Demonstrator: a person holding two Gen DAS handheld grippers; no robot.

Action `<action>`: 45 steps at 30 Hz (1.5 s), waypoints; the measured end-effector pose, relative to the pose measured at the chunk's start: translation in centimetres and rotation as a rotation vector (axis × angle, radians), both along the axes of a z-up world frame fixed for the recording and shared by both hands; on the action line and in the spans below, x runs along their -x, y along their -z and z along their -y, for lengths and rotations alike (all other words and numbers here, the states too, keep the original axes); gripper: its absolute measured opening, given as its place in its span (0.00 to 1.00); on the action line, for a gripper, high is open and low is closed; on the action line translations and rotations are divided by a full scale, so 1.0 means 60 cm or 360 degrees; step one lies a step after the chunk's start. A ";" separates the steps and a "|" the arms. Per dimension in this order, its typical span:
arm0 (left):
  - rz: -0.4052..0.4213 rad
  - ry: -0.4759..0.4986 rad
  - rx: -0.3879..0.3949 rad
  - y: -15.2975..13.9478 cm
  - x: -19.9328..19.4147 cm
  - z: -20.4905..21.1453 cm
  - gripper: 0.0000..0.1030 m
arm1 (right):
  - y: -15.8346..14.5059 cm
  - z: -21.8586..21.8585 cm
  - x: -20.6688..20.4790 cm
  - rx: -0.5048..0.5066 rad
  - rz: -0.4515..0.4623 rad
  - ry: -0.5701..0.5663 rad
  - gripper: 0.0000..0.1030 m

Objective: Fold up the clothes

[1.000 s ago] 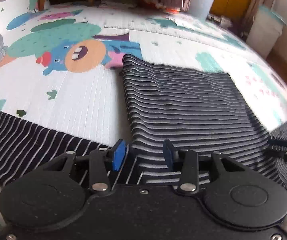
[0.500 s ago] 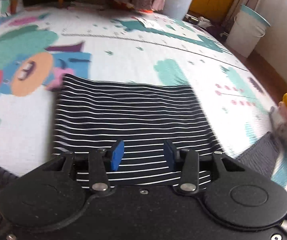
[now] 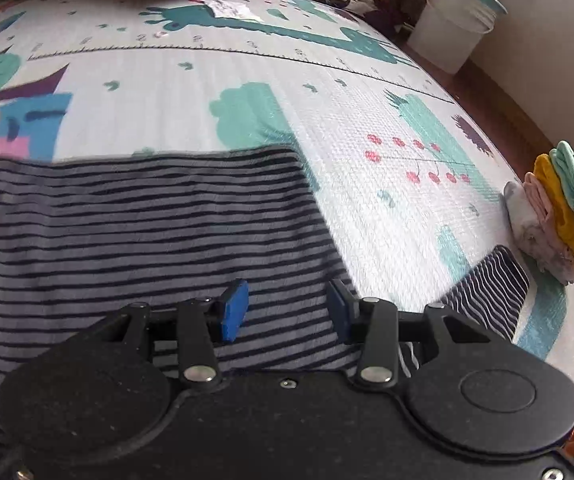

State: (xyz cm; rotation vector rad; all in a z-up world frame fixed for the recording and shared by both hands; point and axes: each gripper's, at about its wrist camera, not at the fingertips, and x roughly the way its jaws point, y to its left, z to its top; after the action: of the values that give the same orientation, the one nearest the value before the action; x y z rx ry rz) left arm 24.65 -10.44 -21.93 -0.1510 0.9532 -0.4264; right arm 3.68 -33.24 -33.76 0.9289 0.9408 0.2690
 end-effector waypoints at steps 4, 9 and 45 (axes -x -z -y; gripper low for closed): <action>-0.0034 0.0044 -0.0071 -0.004 -0.063 0.040 0.41 | -0.004 -0.007 -0.007 0.0015 -0.0013 0.0052 0.47; -0.0070 0.0134 -0.0169 -0.003 -0.121 0.102 0.40 | -0.018 -0.022 -0.007 0.0211 0.0035 0.0094 0.40; -0.0202 -0.0280 0.0196 0.036 -0.126 -0.092 0.05 | -0.096 -0.105 0.049 0.0882 0.0896 -0.0682 0.07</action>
State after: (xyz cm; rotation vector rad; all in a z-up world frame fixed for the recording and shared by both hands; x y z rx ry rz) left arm 32.20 -4.89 -24.06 -0.3747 1.0288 -0.3156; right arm 0.74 -26.97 -28.00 0.1113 0.6231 0.5649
